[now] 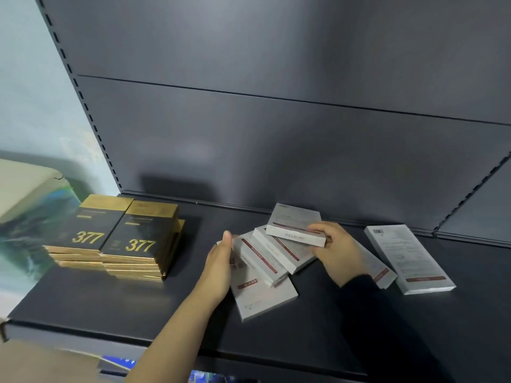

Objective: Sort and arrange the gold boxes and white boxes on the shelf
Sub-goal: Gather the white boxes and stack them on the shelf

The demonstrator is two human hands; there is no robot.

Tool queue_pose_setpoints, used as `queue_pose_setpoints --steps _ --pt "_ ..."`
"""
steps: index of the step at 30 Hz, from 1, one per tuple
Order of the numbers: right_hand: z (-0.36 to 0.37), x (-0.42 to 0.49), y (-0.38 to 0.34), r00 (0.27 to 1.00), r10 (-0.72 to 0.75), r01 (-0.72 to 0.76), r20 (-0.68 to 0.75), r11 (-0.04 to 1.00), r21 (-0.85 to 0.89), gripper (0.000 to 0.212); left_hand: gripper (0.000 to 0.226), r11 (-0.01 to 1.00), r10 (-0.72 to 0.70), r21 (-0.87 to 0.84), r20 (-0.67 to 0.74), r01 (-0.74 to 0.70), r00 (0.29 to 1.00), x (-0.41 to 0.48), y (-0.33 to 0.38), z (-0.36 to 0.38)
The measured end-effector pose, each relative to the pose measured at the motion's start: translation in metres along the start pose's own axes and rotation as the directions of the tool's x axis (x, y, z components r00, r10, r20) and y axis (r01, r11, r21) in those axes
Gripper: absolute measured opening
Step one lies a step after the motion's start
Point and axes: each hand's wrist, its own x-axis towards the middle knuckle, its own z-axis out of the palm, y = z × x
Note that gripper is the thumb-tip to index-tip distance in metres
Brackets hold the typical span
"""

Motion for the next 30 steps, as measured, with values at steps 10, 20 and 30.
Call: queue_pose_setpoints --steps 10,20,30 --pt "-0.024 0.005 -0.055 0.975 0.000 0.058 -0.221 0.966 0.253 0.006 0.057 0.916 0.389 -0.109 0.014 -0.385 0.921 -0.014 0.039 -0.003" --pt "-0.032 0.008 -0.077 0.997 0.030 0.009 -0.074 0.874 0.485 0.027 0.016 0.915 0.390 0.019 0.210 -0.403 0.896 -0.025 0.072 0.011" --pt "-0.022 0.000 -0.022 0.868 0.062 -0.048 0.493 0.998 -0.041 0.052 0.022 0.952 0.276 -0.108 -0.110 -0.288 0.955 -0.007 0.059 -0.036"
